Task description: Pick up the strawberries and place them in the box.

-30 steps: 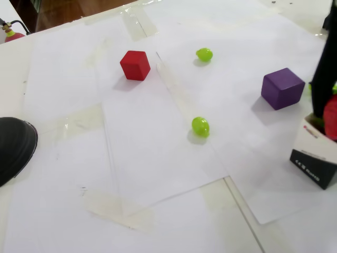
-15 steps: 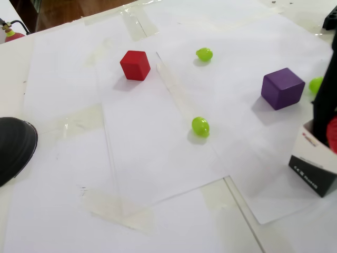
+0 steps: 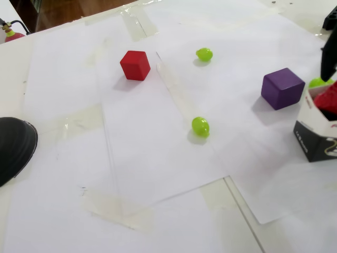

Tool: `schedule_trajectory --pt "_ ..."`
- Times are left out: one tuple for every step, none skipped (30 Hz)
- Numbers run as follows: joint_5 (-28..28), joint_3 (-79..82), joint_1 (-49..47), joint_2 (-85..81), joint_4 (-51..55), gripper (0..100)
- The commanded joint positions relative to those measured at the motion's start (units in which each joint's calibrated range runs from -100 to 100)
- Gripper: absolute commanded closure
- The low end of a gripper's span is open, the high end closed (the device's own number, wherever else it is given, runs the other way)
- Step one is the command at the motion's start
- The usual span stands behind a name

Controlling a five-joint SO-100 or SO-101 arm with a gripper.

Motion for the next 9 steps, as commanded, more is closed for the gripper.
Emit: schedule_trajectory --pt "0.3 -6.0 0.8 -2.0 0.9 75" --pt "0.3 -6.6 0.8 -2.0 1.3 75" --pt "0.3 -7.3 0.8 -1.9 1.9 75" --pt "0.1 -8.5 0.8 -1.8 3.0 75" --pt "-0.2 -9.9 0.8 -1.6 4.4 75" --pt "-0.2 -10.7 0.8 -1.6 5.2 75" --pt "-0.2 -11.5 0.9 -1.7 6.0 75" --pt "-0.4 -12.5 1.1 -1.8 7.1 76" --pt "-0.4 -12.9 1.2 -2.0 7.4 76"
